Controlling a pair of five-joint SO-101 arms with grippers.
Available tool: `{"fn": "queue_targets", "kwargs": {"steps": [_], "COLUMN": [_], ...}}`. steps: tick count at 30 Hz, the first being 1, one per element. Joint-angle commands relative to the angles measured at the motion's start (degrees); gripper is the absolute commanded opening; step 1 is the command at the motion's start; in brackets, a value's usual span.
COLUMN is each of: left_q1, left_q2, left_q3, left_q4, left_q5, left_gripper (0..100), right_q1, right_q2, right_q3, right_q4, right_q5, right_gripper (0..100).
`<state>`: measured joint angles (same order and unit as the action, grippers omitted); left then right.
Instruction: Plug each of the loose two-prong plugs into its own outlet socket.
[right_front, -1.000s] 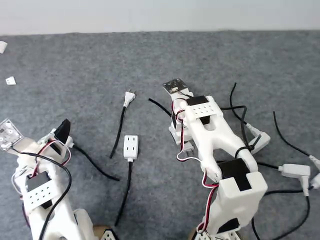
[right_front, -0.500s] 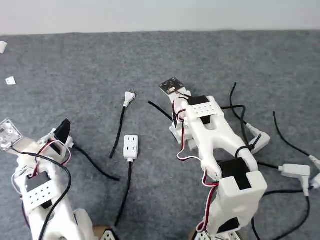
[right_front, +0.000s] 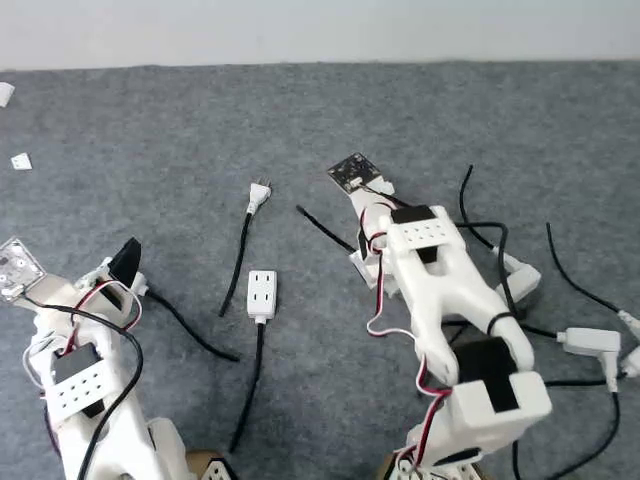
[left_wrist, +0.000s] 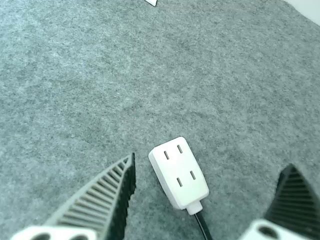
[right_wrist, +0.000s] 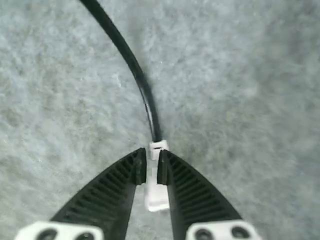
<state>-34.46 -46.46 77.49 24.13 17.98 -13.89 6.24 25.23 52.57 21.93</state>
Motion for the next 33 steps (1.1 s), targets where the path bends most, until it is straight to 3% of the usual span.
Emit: {"fn": "queue_targets", "kwargs": {"steps": [1,11,16,21,33], "left_q1": [0.26,0.26,0.26,0.26,0.26], "left_q2": [-1.05,-1.05,-1.05,-1.05,-1.05], "left_q3": [-0.57,-0.57,-0.57,-0.57,-0.57], "left_q4": [-1.32,-1.32,-1.32,-1.32,-1.32], "left_q5": [0.26,0.26,0.26,0.26,0.26], "left_gripper": [41,41,41,41,41], "right_q1": [0.4,1.19,-0.31,-1.89,-0.57], "right_q2": [-4.09,-1.54,-8.75,-14.64,-9.54], "right_q3": [0.09,-0.26,2.9,11.43,10.46], "right_q4": [-1.54,-2.51,-2.95,-8.13,-8.84], "right_q5": [1.85,3.6,1.93,2.46,4.57], "right_gripper": [6.4,6.3,0.6,0.9,0.9]}}
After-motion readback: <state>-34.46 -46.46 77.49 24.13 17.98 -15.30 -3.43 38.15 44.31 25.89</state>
